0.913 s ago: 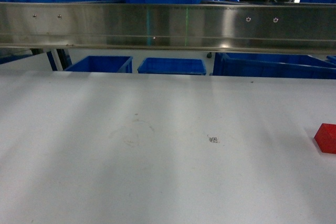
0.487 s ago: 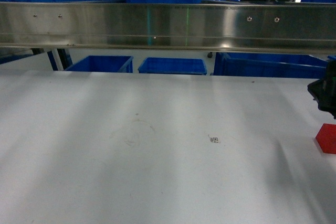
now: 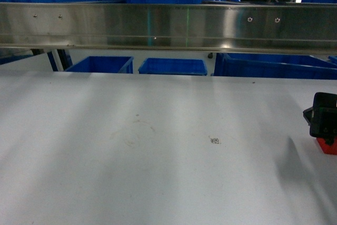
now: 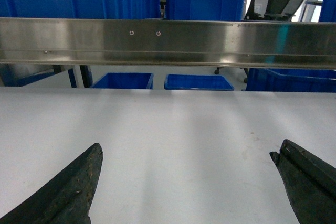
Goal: Place magnetic block on left shelf second layer
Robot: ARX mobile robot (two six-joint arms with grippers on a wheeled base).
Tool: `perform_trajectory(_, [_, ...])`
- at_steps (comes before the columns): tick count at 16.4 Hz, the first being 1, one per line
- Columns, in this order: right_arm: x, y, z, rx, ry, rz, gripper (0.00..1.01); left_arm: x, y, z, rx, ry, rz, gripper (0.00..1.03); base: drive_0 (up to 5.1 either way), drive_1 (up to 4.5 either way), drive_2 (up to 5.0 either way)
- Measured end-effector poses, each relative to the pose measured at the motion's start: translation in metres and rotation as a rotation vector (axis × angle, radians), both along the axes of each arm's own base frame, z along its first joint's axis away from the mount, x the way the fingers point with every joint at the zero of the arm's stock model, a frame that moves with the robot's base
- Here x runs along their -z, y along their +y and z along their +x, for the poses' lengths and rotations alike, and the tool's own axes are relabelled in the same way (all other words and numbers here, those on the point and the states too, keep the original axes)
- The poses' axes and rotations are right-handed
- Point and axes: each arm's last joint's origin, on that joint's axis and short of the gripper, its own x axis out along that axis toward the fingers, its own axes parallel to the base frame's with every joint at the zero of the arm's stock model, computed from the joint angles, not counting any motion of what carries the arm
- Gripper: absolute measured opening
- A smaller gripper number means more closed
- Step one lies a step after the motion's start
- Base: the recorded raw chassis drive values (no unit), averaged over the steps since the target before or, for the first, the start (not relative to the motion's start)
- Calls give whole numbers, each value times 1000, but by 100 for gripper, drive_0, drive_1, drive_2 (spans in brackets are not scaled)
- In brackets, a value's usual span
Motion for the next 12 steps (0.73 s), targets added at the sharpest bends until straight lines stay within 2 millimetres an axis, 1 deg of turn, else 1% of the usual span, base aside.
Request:
perform_trajectory(1, [4,-1,0,3,4,-5,98,0,0,0,0,0,0,98,0,0,0])
perform_trajectory(2, [26,-7,2,23,47,-11,98,0,0,0,0,0,0,98,0,0,0])
perform_trajectory(3, [31,-7,4,26,39,-18,98,0,0,0,0,0,0,98,0,0,0])
perform_trajectory(7, [36,-8,16,46,25,-42,98,0,0,0,0,0,0,98,0,0,0])
perform_trajectory(8, [37,-9,18,52,24,-43,97,0,0,0,0,0,0,98,0,0,0])
perform_trajectory(9, [37,-10,19,54,22,-44,91,0,0,0,0,0,0,98,0,0,0])
perform_trajectory(10, [37,-11,19,61,24,-47,82,0,0,0,0,0,0,98,0,0,0])
perform_trajectory(12, [37,-12,19,65,19,-47,67,0,0,0,0,0,0,98,0,0,0])
